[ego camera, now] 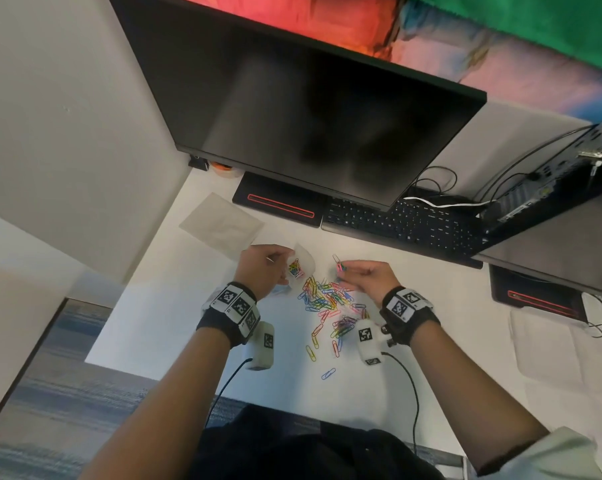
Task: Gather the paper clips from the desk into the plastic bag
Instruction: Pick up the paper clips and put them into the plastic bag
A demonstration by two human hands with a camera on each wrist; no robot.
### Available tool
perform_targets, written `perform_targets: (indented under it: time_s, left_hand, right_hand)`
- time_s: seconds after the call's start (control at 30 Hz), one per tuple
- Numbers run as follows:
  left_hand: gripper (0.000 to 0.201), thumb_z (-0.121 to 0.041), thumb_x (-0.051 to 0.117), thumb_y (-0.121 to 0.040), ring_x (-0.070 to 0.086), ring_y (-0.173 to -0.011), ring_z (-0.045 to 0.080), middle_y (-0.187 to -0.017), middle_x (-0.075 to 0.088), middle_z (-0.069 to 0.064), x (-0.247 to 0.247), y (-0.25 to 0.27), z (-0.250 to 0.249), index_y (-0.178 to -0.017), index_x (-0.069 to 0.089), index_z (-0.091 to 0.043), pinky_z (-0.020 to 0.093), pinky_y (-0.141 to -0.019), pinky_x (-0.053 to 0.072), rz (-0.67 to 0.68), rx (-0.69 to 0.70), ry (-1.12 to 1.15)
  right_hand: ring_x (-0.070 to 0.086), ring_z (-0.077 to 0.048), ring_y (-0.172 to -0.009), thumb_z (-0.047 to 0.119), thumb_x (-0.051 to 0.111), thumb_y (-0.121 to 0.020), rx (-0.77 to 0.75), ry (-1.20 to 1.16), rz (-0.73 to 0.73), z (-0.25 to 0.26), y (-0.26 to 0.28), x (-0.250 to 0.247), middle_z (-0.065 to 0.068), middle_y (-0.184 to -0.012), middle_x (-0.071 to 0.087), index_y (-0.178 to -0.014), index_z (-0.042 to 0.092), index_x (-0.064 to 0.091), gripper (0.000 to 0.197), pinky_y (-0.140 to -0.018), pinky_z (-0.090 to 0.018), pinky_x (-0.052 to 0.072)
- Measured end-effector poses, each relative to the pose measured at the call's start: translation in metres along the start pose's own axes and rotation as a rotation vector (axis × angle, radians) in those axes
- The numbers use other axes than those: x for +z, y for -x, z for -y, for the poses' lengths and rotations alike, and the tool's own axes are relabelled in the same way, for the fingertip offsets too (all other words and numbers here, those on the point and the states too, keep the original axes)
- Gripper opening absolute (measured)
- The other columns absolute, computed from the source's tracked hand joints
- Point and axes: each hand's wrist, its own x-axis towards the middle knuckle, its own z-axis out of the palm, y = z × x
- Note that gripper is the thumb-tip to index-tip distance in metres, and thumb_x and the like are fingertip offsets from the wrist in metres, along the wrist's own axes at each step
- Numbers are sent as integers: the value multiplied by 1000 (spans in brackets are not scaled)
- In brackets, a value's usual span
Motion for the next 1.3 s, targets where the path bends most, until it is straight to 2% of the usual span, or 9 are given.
perform_targets:
  time_s: [0.2, 0.33, 0.47, 0.6, 0.7, 0.87, 1.0, 1.17, 1.3]
  left_hand:
    - [20, -13, 56, -97, 73, -74, 28, -79, 72, 15, 6, 0, -1, -104, 74, -9, 10, -39, 44, 3, -5, -28]
    - [20, -9, 58, -95, 69, -62, 24, -66, 68, 6, 9, -2, 4, -103, 75, -7, 35, -66, 63, 1, 14, -7]
    - [18, -9, 59, -94, 69, -60, 22, -70, 70, 10, 8, -2, 6, -98, 76, -9, 36, -68, 63, -2, 26, -9]
    - [17, -9, 59, -94, 71, -64, 24, -71, 70, 8, 7, -2, 8, -98, 76, -11, 39, -69, 64, 14, 30, -14]
    - [20, -8, 58, -94, 73, -65, 25, -72, 71, 9, 7, -3, 10, -96, 76, -15, 41, -70, 63, 27, 33, -25]
    - [20, -5, 57, -94, 69, -61, 21, -69, 69, 7, 4, -2, 11, -101, 75, -9, 39, -68, 64, 20, 21, -15]
    - [20, -7, 57, -95, 72, -65, 26, -77, 73, 15, 4, -1, 10, -99, 75, -11, 37, -68, 64, 27, 27, -18]
    - [20, -5, 57, -95, 72, -65, 22, -78, 72, 9, 2, 0, 10, -100, 75, -11, 37, -67, 64, 32, 31, -25]
    - [19, -7, 57, -96, 71, -62, 21, -75, 71, 9, -2, 0, 9, -100, 75, -12, 28, -61, 62, 29, 27, -17]
  right_hand:
    - [72, -23, -94, 2, 73, -79, -25, -65, 156, 30, 4, 43, -13, -103, 73, -112, 6, 68, 33, -85, -30, 58]
    - [69, -4, -76, 12, 82, -71, -173, 460, 8, 26, -4, 71, 4, -85, 75, -92, 17, 75, 22, -70, -13, 52]
    - [57, -8, -59, 12, 78, -71, -289, 793, -53, 27, -10, 85, 1, -66, 67, -76, 14, 75, 6, -63, -16, 44]
    - [59, -11, -67, 18, 73, -79, -325, 979, -11, 24, -14, 86, 0, -78, 70, -89, 22, 78, 12, -65, -15, 41]
    - [59, -10, -67, 21, 75, -78, -339, 997, -18, 24, -13, 85, 0, -83, 71, -91, 23, 78, 13, -62, -12, 42]
    - [58, -11, -75, 11, 74, -79, -378, 976, -33, 26, -9, 83, 0, -89, 73, -88, 20, 78, 13, -78, -20, 50]
    - [56, -8, -66, 17, 75, -78, -387, 952, -28, 28, -5, 86, 0, -82, 73, -86, 18, 79, 9, -72, -19, 50]
    - [61, -16, -78, 12, 60, -88, -421, 1066, 144, 34, 5, 84, -4, -93, 74, -99, 18, 77, 21, -75, -15, 45]
    - [66, -3, -89, 12, 61, -90, -435, 809, 197, 37, 13, 68, 8, -102, 73, -103, 24, 75, 23, -80, -9, 48]
